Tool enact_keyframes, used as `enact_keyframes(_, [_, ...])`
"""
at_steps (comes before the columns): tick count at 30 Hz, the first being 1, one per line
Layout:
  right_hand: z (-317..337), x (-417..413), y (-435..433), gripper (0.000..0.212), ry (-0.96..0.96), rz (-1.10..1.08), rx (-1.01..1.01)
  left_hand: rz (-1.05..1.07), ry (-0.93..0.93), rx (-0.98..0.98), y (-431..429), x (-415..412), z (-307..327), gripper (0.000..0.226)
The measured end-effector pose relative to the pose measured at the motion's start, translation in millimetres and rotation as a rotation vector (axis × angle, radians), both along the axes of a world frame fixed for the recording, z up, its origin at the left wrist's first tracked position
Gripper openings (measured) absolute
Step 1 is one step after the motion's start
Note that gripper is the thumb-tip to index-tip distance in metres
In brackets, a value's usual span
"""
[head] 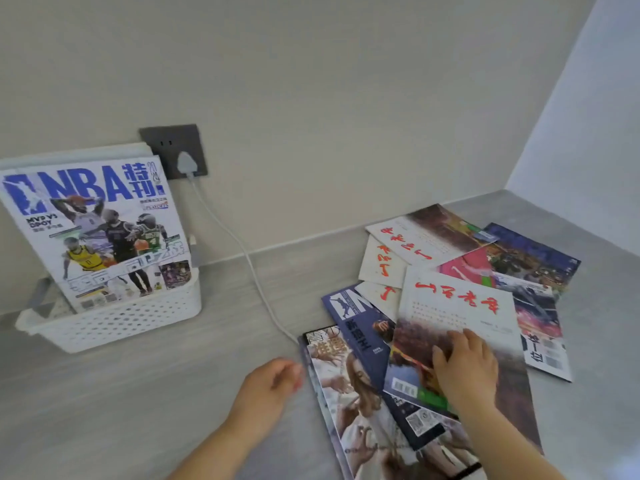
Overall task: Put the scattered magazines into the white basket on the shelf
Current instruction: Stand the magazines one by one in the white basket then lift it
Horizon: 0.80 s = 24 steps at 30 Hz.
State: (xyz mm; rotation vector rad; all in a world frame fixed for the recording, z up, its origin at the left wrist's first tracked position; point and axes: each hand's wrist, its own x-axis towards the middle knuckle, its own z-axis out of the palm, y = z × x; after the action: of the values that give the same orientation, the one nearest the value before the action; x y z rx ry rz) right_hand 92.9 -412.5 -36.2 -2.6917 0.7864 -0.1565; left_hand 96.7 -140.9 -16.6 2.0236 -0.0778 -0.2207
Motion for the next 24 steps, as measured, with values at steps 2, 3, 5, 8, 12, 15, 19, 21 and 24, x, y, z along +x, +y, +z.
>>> enact_keyframes(2, [-15.3, -20.5, -23.7, 0.055, 0.106, -0.030, -0.052, -0.029, 0.011, -0.003, -26.0, -6.6, -5.5, 0.028])
enact_keyframes(3, [-22.7, -27.9, -30.5, 0.058, 0.132, -0.032, -0.043, -0.060, 0.006, 0.007, -39.7, -10.0, -7.5, 0.023])
enact_keyframes(5, [-31.4, -33.0, -36.1, 0.059, 0.136, -0.021, -0.013, -0.128, -0.001, 0.091, -67.9, -13.8, -13.5, 0.012])
enact_keyframes(8, [-34.1, -31.4, -38.1, 0.060, 0.133, 0.008, 0.010, -0.230, 0.021, 0.244, -107.1, -13.5, -21.2, 0.044])
enact_keyframes(12, [-38.0, -31.7, -41.9, 0.061, 0.107, 0.018, 0.041, -0.322, -0.100, 0.759, -140.6, -4.7, -27.9, 0.054])
enact_keyframes(15, [-38.8, -31.8, -42.0, 0.061, 0.083, 0.022, 0.050, -0.311, -0.104, 0.809, -158.2, 0.5, -29.6, 0.054])
enact_keyframes(19, [-41.3, -31.8, -41.8, 0.060, 0.053, 0.021, 0.045, -0.010, 0.089, 0.328, -173.6, 10.2, -22.6, 0.050])
enact_keyframes(21, [-43.5, -32.2, -42.1, 0.061, 0.051, 0.026, 0.049, 0.000, 0.192, 0.284, -178.8, 18.1, -17.5, 0.035])
enact_keyframes(24, [-45.0, -30.9, -43.7, 0.061, 0.045, 0.031, 0.055, -0.102, 0.258, 0.312, -186.3, 27.6, -5.4, 0.024])
